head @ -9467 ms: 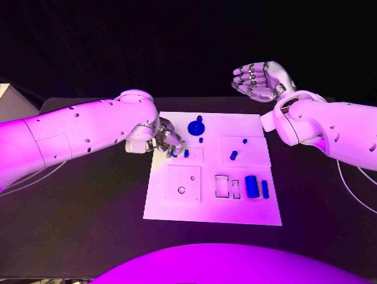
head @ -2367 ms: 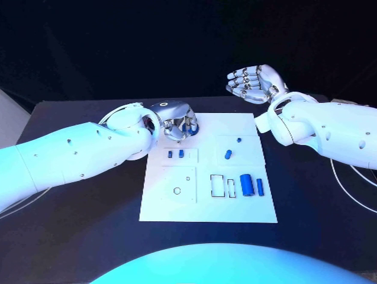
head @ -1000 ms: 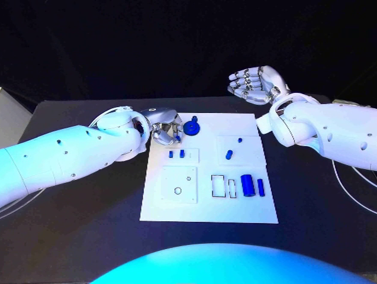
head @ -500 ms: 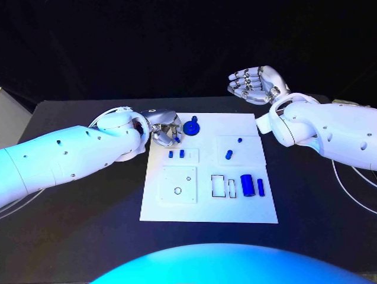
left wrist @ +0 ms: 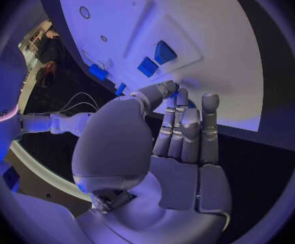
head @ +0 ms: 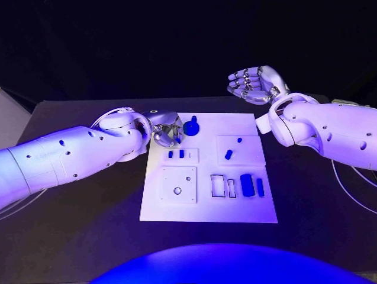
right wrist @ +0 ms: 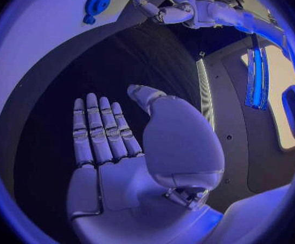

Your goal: Assemble the parts on the task board

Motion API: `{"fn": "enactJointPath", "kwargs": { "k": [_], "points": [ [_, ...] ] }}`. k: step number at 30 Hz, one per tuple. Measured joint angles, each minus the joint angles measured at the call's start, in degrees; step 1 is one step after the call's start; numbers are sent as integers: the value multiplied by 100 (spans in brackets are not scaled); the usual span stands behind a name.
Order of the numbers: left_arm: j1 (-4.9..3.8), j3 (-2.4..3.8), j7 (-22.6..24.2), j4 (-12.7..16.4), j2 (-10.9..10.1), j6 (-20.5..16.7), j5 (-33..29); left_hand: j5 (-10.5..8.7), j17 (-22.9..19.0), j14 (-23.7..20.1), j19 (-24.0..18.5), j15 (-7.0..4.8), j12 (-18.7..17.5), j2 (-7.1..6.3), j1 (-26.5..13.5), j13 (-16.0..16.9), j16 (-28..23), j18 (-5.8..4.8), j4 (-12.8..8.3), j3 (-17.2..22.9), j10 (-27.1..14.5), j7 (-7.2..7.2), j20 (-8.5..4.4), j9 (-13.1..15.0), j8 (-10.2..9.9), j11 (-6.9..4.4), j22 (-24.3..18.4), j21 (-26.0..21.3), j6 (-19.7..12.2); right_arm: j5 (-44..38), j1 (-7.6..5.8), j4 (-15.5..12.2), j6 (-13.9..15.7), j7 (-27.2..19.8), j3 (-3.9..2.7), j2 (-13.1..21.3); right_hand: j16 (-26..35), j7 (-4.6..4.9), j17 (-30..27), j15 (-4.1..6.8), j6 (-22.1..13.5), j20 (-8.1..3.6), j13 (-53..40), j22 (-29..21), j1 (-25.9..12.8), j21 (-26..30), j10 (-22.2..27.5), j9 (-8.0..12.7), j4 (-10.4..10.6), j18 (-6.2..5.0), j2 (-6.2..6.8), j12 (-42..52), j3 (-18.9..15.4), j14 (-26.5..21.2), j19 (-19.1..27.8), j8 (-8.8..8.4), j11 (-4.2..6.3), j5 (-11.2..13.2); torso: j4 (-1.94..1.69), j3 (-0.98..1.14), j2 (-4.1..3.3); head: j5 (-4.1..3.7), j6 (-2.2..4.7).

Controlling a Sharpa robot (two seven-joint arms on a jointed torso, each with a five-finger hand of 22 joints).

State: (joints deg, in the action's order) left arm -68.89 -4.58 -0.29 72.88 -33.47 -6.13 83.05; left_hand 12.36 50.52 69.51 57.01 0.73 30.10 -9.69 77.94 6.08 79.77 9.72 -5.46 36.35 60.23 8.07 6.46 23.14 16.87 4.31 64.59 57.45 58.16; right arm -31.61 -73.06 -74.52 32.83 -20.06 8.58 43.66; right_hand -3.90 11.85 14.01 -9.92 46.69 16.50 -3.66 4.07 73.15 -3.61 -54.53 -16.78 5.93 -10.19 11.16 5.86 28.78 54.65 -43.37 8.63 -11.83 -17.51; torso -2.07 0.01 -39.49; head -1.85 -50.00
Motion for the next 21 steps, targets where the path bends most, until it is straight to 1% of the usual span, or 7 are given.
{"fn": "enactJointPath", "kwargs": {
  "k": [10,12,21],
  "points": [
    [1,-3,-26,-29,28,45,-1,-1,-14,0,-1,0,-16,0,0,0,0,0,0,0,0,0,1,-1,-23,0,0,0,-1,0,6,3,-2,0,0,-4,0,0,-40,0,0,21,0,-21,0,0,-52,20,-17,0,0,-38,17,0,21,0,10,0,-3,4,1,-4,0],
    [0,-4,-30,-39,37,51,-1,-2,-18,0,-20,0,-16,-5,-4,0,0,0,0,0,0,0,20,-1,-23,0,0,0,-1,0,7,3,-2,-1,0,-3,0,0,-40,0,0,21,0,-21,0,0,-52,20,-17,0,0,-38,17,0,21,0,9,0,-2,4,1,-3,0],
    [-11,-42,-47,-78,87,67,15,-1,7,0,-21,0,-16,-7,-7,7,0,0,2,-32,12,0,21,-1,-23,14,-1,0,-1,0,8,2,-3,-1,0,2,0,0,-40,0,0,21,0,-20,0,0,-52,19,-17,0,0,-38,17,0,21,0,9,0,3,3,1,-10,0]
  ]
}}
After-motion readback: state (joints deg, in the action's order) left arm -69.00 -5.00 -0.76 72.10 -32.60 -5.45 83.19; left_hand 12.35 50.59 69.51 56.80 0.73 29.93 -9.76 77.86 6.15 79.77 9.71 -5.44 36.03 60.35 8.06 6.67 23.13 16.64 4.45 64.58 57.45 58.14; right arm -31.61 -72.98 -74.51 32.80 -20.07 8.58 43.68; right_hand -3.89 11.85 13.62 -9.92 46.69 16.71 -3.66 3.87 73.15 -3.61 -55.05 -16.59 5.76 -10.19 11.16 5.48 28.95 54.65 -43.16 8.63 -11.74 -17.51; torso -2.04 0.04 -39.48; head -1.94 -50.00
